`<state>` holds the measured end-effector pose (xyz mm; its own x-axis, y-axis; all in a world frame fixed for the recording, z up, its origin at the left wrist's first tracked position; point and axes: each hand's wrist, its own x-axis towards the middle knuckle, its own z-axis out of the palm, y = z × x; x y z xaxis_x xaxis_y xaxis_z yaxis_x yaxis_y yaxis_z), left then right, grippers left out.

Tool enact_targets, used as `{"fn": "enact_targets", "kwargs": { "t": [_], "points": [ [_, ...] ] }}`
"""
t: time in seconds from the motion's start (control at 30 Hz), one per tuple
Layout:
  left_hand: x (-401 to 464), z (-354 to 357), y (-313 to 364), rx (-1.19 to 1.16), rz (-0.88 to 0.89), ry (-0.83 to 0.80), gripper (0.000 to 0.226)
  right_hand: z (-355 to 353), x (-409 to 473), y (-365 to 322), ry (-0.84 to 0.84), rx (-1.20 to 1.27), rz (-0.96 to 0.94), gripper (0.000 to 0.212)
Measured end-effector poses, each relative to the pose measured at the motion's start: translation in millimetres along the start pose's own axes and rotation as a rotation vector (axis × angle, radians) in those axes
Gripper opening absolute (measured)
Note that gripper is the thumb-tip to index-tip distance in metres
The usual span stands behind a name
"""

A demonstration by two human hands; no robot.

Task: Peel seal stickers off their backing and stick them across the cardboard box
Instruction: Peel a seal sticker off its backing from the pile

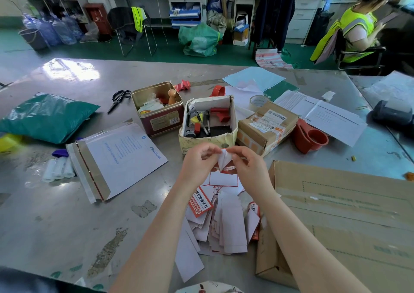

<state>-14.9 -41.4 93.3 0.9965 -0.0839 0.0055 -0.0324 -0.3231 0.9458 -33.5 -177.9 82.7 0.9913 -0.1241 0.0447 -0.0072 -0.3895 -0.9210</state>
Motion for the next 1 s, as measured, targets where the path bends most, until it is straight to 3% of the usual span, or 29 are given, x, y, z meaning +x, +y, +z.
{"fn": "enact_targets", "kwargs": {
  "t": [0.17,0.37,0.47,0.7,1.0],
  "points": [
    [0.4,0.7,0.6,-0.017,-0.042,0.056,0.017,-0.4,-0.8,-0.8,-0.008,0.023,0.022,0.023],
    [2.9,-4.3,-3.0,-0.053,-0.136,0.088,0.009,-0.2,-0.7,-0.9,-0.030,0.001,0.031,0.032],
    [3.4,-6.3,-3.2,-0.064,-0.150,0.084,0.019,1.2,0.1,0.3,-0.014,-0.038,-0.019,0.027],
    [3.9,-7.9,-5.1,-0.082,-0.150,-0.008,0.015,0.6,2.1,4.6,-0.039,-0.102,-0.099,0.020],
    [3.7,-11.7,-7.8,-0.089,-0.176,-0.006,0.016,1.5,-3.3,0.7,-0.076,-0.121,-0.109,0.016]
  ]
}}
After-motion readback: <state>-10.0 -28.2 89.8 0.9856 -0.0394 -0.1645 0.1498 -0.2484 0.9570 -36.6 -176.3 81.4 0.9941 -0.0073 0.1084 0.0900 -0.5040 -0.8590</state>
